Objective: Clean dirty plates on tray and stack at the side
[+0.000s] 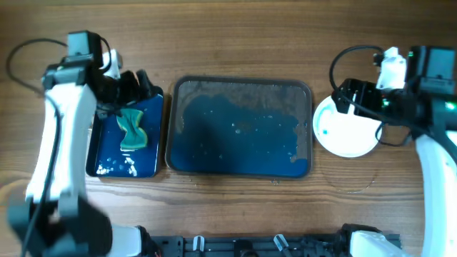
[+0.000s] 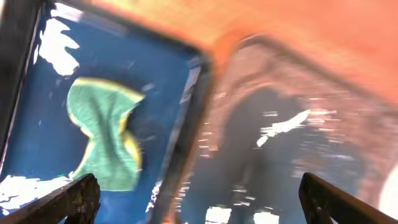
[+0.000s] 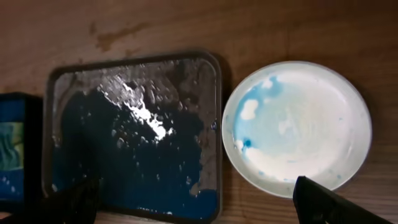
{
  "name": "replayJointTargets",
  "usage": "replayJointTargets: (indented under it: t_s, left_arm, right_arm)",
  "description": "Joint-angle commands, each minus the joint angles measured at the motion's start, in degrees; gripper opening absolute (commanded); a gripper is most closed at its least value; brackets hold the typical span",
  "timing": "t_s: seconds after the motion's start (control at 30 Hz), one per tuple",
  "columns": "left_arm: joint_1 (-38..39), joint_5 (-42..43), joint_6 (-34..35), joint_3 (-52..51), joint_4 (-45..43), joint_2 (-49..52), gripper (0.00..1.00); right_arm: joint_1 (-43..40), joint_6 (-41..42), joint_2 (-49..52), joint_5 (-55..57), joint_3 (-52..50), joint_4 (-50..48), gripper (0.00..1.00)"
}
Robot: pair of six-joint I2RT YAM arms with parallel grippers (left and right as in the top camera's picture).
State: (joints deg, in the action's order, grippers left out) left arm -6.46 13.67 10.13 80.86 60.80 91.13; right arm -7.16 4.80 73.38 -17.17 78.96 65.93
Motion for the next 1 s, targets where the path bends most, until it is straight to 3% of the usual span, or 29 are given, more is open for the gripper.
replayJointTargets:
  t_s: [0.0, 0.2, 0.6, 0.77, 0.97]
  left_arm:
    - [0.90, 3.17, -0.13, 1.46, 0.13, -8.52, 1.00]
    - [0.90, 2.97, -0.13, 1.44, 0.13, -10.12, 1.00]
    - [0.90, 2.97, -0.13, 1.44, 0.13, -10.12, 1.00]
    - [0.90, 2.97, -0.13, 1.44, 0.13, -10.12, 1.00]
    - [0.87, 2.97, -0.13, 1.44, 0.13, -10.12, 1.00]
  right_arm:
    - [0.24, -1.75, -7.74, -0.96, 6.14, 4.07, 1.00]
    - [0.24, 9.40, -22.25, -0.94, 8.15, 4.07, 1.00]
    - [0.44, 8.61, -27.58, 2.32, 4.00, 1.92, 1.00]
    - [5.55, -4.46, -40.92, 4.44, -19.26, -24.74, 0.99]
    - [7.39, -4.33, -59.74, 5.01, -53.51, -50.73, 1.00]
